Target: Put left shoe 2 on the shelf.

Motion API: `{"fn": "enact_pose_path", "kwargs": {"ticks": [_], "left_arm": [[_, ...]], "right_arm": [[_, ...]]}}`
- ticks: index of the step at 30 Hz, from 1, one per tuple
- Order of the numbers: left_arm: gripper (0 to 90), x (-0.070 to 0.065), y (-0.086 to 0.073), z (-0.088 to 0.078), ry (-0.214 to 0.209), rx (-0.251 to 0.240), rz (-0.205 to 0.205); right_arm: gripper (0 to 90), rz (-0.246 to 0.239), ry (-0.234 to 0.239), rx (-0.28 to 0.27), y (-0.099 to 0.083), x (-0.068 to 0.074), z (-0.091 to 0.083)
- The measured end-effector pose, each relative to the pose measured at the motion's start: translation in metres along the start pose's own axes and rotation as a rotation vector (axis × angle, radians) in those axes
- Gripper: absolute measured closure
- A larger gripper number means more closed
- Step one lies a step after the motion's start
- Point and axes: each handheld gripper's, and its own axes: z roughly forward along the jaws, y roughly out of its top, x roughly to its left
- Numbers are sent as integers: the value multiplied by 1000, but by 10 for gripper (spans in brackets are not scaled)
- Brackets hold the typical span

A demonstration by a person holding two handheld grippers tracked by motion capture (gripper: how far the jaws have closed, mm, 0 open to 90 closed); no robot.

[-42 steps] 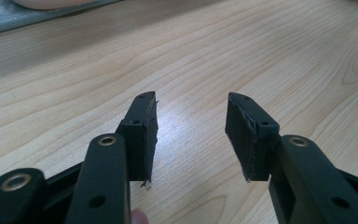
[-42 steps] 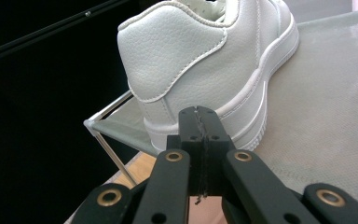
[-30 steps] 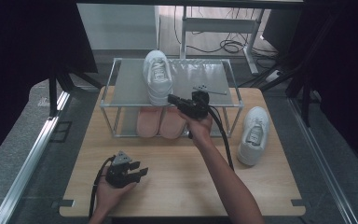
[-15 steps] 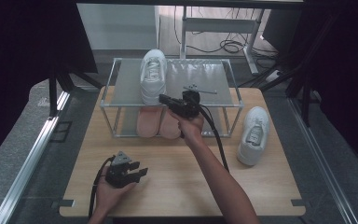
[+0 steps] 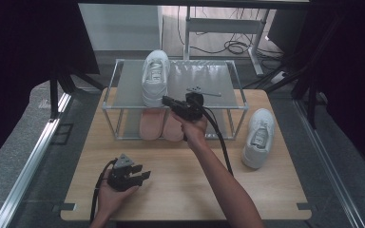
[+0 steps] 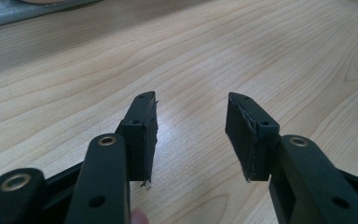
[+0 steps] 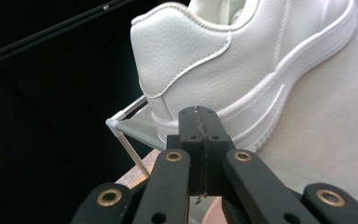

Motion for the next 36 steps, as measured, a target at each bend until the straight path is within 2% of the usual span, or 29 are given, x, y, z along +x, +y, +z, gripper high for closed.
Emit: {"fn": "enact_pose_path", "kwargs": {"ticks": [13, 18, 28, 36], "left_arm": [[545, 0, 0, 0, 4, -1, -1], [545, 1, 1, 0, 7, 2, -3], [545, 2, 1, 1, 8, 0, -4], [544, 3, 2, 1, 9, -1, -5]], "right_arm": [[891, -13, -28, -48, -3, -13, -44], [885, -36, -33, -54, -4, -15, -60], [872, -40, -53, -62, -15, -24, -87], [843, -24, -68, -65, -31, -32, -108]]}}
